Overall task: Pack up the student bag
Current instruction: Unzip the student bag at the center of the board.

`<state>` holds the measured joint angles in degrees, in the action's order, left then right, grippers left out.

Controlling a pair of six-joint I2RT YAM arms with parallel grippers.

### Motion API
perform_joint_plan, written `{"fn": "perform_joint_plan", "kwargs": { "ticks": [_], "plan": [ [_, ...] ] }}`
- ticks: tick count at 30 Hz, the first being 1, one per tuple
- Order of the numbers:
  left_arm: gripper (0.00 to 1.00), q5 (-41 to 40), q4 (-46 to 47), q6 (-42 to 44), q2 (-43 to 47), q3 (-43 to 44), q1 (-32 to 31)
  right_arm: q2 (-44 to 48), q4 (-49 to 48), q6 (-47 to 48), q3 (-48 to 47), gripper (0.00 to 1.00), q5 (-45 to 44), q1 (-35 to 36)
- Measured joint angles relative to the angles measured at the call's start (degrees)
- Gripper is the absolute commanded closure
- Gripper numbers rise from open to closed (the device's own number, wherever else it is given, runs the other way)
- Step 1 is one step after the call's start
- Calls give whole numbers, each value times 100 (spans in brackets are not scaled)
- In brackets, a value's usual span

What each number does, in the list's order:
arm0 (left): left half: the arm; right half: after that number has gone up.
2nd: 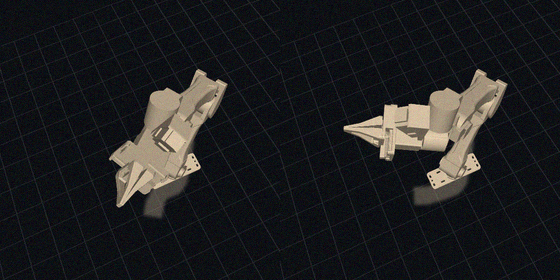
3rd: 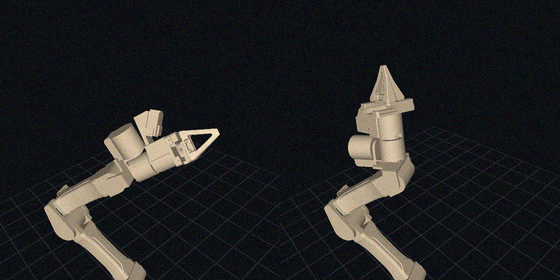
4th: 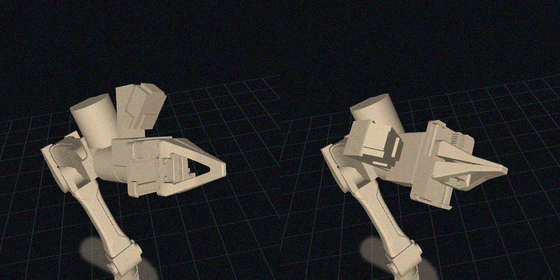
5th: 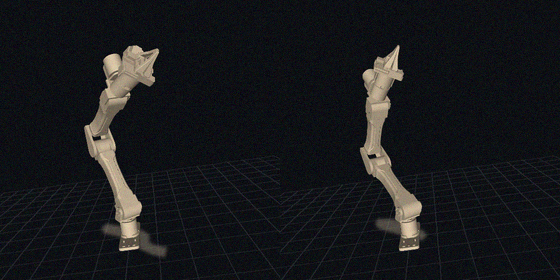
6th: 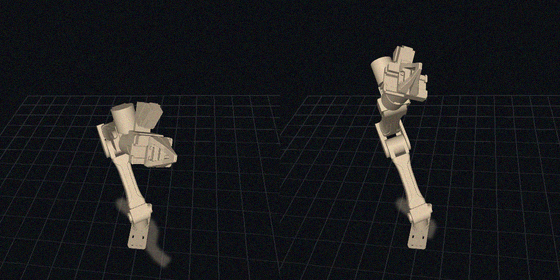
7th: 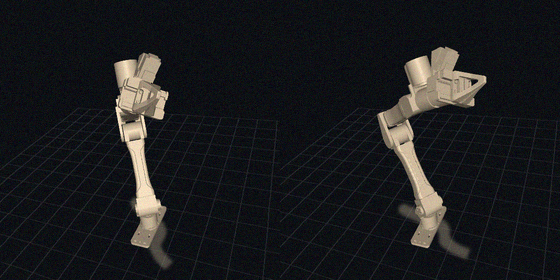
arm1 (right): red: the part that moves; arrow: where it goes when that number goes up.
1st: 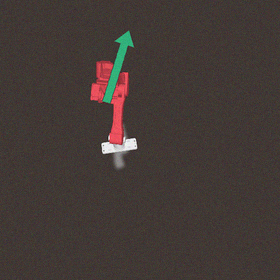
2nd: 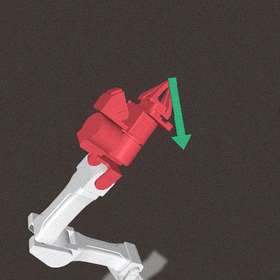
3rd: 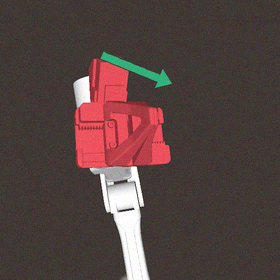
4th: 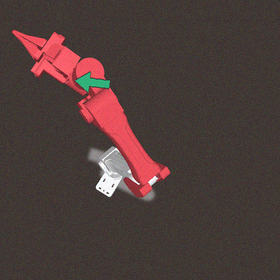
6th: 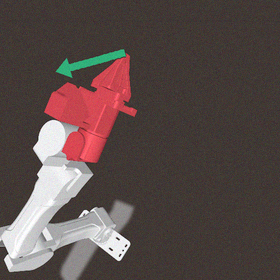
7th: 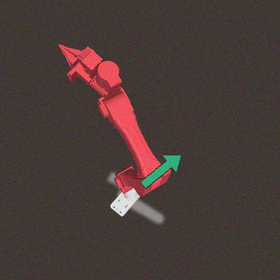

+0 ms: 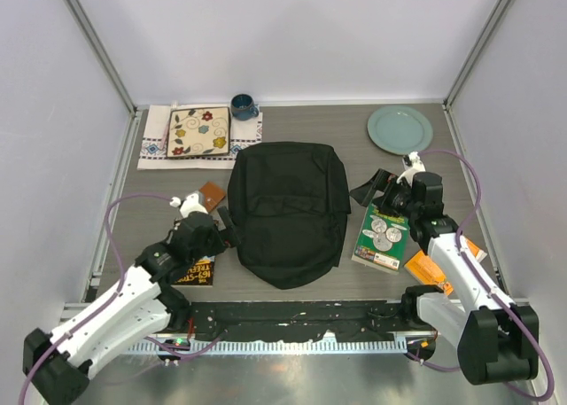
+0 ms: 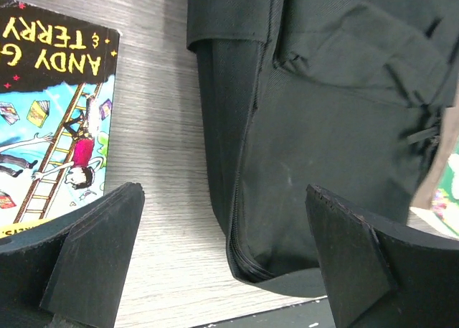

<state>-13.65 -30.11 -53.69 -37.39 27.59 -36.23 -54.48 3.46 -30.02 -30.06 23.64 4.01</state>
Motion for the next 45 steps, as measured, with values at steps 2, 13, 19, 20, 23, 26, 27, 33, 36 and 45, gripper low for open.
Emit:
{"fn": "perform_joint_plan", "kwargs": {
  "ticks": [2, 13, 19, 20, 23, 26, 27, 33, 36, 45],
  "plan": [
    [0, -247, 31, -37, -339, 48, -302, -157, 7, 28, -20, 1, -22, 0],
    [0, -1154, 264, -680, -1115, 4, -1731, -581, 4, 142, -33, 1, -55, 0],
    [0, -1244, 616, -920, -1440, -153, -2017, -581, 4, 144, -33, 1, -35, 0],
    [1, -1259, 680, -938, -1502, -153, -2031, -581, 4, 144, -33, 1, -35, 0],
    [0, -1300, 894, -1036, -1690, -160, -2079, -581, 2, 142, -33, 1, -33, 0],
    [4, -1344, 1097, -1108, -1829, -179, -2151, -599, -15, 138, -33, 1, 0, 0],
    [5, -1366, 1154, -1163, -1880, -188, -2186, -619, -24, 138, -33, 1, 9, 0],
    [15, -1403, 1475, -1294, -2201, -278, -2337, -881, -63, 140, -33, 1, 79, 0],
    [29, -1421, 1628, -1349, -2376, -278, -2361, -1032, -173, 131, -31, 1, 177, 2],
    [93, -1547, 1838, -1478, -2914, -258, -2371, -1307, -566, 55, -24, 1, 409, 118]
  ]
}}
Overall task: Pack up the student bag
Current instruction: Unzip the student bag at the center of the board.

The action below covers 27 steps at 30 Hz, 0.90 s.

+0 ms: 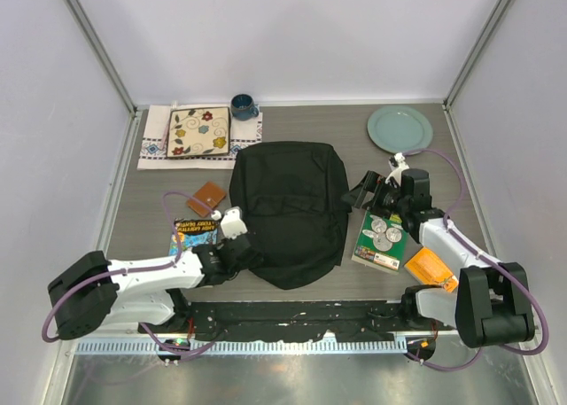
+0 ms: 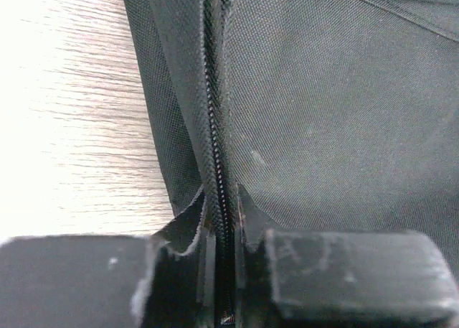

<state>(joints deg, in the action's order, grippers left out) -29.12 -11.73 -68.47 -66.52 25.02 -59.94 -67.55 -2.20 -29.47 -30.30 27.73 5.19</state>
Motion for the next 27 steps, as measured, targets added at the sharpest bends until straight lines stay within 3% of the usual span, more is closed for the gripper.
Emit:
{"fn": "perform_joint_plan", "kwargs": {
  "ticks": [1, 8, 15, 20, 27],
  "plan": [
    [100, -13, -9, -13, -11, 20, 0, -15, -13, -4, 0, 1, 7, 7],
    [100, -153, -675, 813, 199, 389, -9, -146, -55, -4, 0, 1, 4, 22],
    [100, -264, -1279, 2321, 1384, 476, 7, -393, -170, -48, 0, 1, -2, 114],
    [100, -229, -1307, 2811, 1849, 413, 37, -732, -293, -96, -44, 1, -162, 638],
    [100, -79, -1294, 3067, 1613, 313, 50, -1388, -710, -407, -179, 1, -678, 1202]
  ]
}}
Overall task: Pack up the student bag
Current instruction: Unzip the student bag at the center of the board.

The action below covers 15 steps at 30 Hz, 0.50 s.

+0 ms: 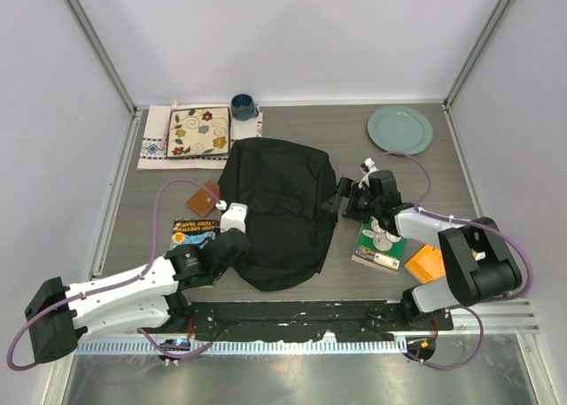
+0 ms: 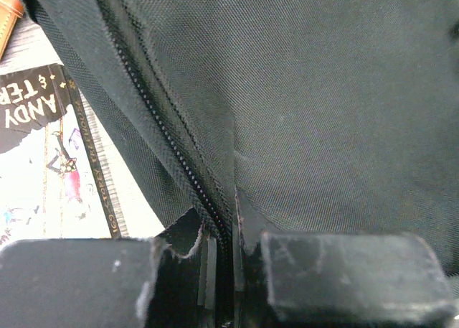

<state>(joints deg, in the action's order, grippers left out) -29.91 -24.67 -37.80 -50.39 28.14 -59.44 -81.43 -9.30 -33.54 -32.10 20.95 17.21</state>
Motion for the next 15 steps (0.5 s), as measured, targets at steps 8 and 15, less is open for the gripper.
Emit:
{"fn": "perform_joint_plan", "kwargs": {
  "ticks": [8, 15],
  "plan": [
    [100, 155, 46, 103, -892, 70, 28, -693, -922, -280, -151, 1, -398, 4],
    [100, 326, 186, 160, -1392, 166, 33, -1652, -2006, -372, -601, 7, -33, 4]
  ]
}}
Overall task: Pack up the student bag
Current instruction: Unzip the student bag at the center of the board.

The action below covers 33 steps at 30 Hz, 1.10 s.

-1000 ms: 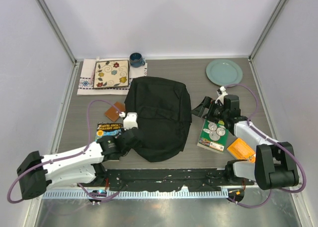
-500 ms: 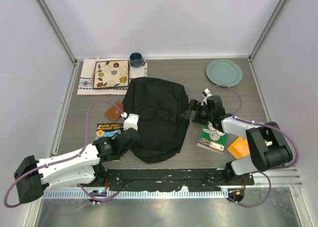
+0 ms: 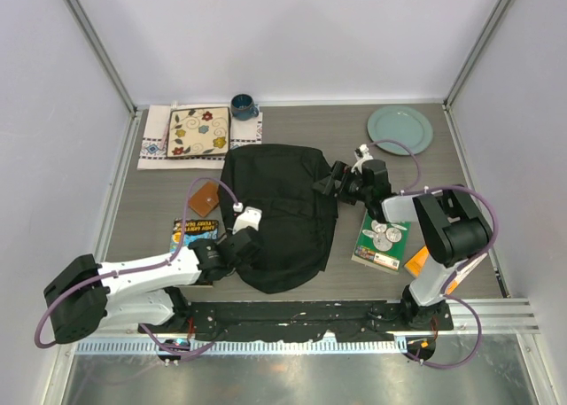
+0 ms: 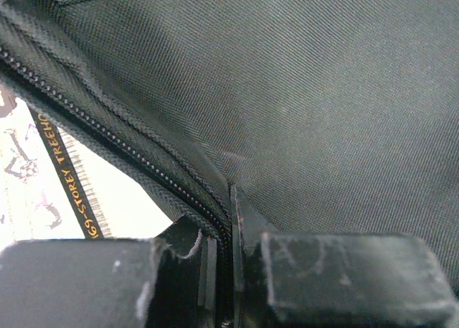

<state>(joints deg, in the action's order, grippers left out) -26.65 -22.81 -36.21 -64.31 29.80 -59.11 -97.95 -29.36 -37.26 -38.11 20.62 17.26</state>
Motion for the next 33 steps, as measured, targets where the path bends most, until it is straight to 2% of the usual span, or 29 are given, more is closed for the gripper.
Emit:
{"fn": "perform_joint_plan", "kwargs": {
  "ticks": [4, 5, 7, 8, 10, 11, 13, 14, 17, 18, 20, 21, 22, 25, 26, 33],
  "plan": [
    [100, 96, 31, 90, -57, 35, 0, -315, -610, -149, 7, 20, 367, -15],
    [100, 116, 31, 103, -59, 39, 0, -361, -702, -190, 24, 28, 433, -17],
    [100, 131, 31, 133, -59, 39, 0, -380, -756, -234, 72, 36, 525, -24],
    [100, 138, 24, 162, -59, 39, 0, -380, -758, -260, 94, 51, 546, -24],
    [100, 160, 22, 214, -59, 39, 0, -378, -826, -286, 203, 72, 643, -39],
    [100, 164, 24, 227, -59, 39, 0, -365, -837, -323, 243, 86, 664, -44],
    [100, 164, 4, 232, -57, 39, 4, -275, -831, -343, 345, 99, 673, -61],
    [99, 160, 4, 232, -55, 42, 4, -175, -811, -407, 420, 99, 675, -61],
    [87, 157, -63, 221, -13, 96, 26, 337, -730, -516, 691, 99, 553, -59],
    [72, 129, -92, 219, 24, 129, 28, 592, -682, -544, 804, 99, 476, -59],
    [52, 42, -160, 225, 133, 223, 37, 1088, -636, -625, 1019, 99, 313, -59],
    [32, -22, -164, 249, 188, 278, 42, 1373, -627, -682, 1147, 99, 201, -52],
    [21, -127, -157, 216, 260, 378, 57, 1755, -608, -774, 1318, 99, 46, -37],
    [3, -387, -142, 223, 483, 678, 125, 2728, -595, -1110, 1805, 99, -507, 13],
    [1, -463, -127, 232, 570, 782, 155, 2966, -597, -1209, 1958, 99, -678, 28],
    [0, -717, -68, 105, 1088, 1117, 267, 4089, -415, -2079, 3010, 99, -2179, 101]
  ]
}}
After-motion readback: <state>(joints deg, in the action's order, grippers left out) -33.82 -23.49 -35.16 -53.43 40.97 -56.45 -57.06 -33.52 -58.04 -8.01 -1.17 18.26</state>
